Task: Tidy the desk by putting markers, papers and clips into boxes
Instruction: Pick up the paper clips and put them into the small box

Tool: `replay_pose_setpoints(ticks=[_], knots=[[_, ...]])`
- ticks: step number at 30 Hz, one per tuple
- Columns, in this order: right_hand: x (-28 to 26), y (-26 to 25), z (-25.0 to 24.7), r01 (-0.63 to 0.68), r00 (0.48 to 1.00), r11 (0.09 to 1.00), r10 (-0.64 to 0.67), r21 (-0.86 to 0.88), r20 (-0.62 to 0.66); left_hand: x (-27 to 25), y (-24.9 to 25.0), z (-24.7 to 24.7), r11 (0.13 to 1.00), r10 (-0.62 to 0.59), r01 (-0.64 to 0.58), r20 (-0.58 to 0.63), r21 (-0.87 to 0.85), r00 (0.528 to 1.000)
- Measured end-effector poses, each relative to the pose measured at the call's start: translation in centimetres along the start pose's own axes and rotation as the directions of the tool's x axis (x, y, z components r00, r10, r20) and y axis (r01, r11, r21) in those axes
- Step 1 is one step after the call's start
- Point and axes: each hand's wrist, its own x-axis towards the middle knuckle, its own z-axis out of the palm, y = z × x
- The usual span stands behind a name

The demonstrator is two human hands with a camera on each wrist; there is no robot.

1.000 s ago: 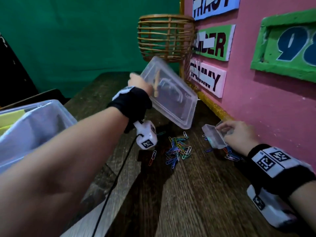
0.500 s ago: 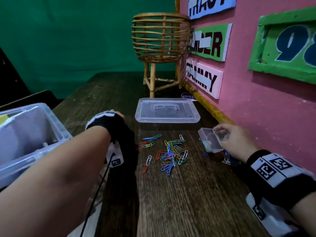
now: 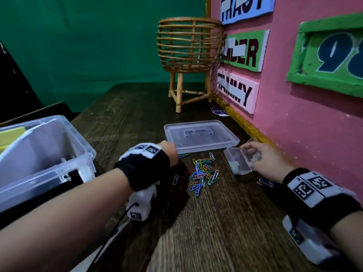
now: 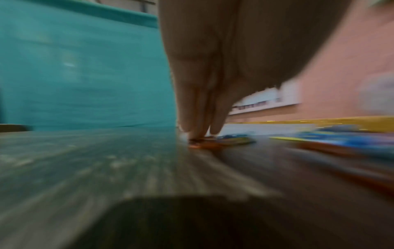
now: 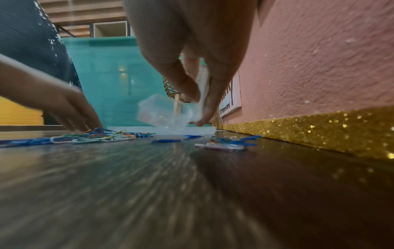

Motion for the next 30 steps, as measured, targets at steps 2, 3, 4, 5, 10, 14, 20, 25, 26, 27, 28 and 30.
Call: replay_pose_setpoints(ticks=[2,3,4,5,10,14,20,25,26,27,28,30], knots=[[-0.8,-0.7,-0.1,0.041,0.998,0.999,-0.041,-0.004,0.038,-1.1,0.9,-0.3,0.995,0.043,-0.05,-0.08,-0.091,0.996],[-1.4,-1.1,-0.1,0.071,0.996,0.997,-0.071,0.004,0.051,-2.1,1.3,-0.9,0.983,0.073,-0.096,-0.144,-0.159,0.987],[-1.8,-1.6,0.0,0.105,0.992,0.994,-0.106,0.016,0.065,-2.4,1.1,-1.0,0.961,0.103,-0.149,-0.198,-0.233,0.975],[-2.4,-2.0,0.1,0.148,0.986,0.989,-0.149,0.025,0.079,-2.9,1.2,-1.2,0.927,0.149,-0.218,-0.235,-0.304,0.96],[-3.8,-4.1,1.6,0.351,0.926,0.935,-0.355,0.049,0.129,-5.7,2.5,-1.3,0.802,0.313,-0.313,-0.088,-0.509,0.946],[-4.1,-4.4,2.4,0.402,0.896,0.908,-0.416,0.117,0.153,-5.7,1.8,-1.3,0.847,0.214,-0.28,-0.192,-0.452,0.958],[-3.4,-1.4,1.8,-0.17,0.97,0.948,0.21,-0.27,0.124,-4.2,-1.6,-1.9,0.863,-0.097,-0.039,-0.24,-0.504,0.966],[-3.8,-0.9,2.3,-0.082,0.848,0.793,0.374,-0.604,0.376,-3.3,-2.5,-1.6,0.864,-0.166,0.019,-0.247,-0.504,0.955],[-4.0,-1.3,2.5,-0.001,0.85,0.837,0.289,-0.547,0.441,-3.1,-2.4,-1.6,0.861,-0.154,0.001,-0.259,-0.509,0.953],[-4.0,-1.7,2.6,0.055,0.848,0.881,0.207,-0.469,0.488,-2.9,-2.2,-1.6,0.86,-0.141,-0.021,-0.277,-0.511,0.95],[-3.9,-2.0,2.6,0.081,0.848,0.913,0.148,-0.401,0.508,-2.7,-2.1,-1.6,0.86,-0.133,-0.035,-0.29,-0.51,0.948],[-3.1,-1.8,2.5,0.061,0.881,0.938,0.11,-0.341,0.461,-2.2,-1.6,-1.7,0.867,-0.12,-0.049,-0.303,-0.496,0.946]])
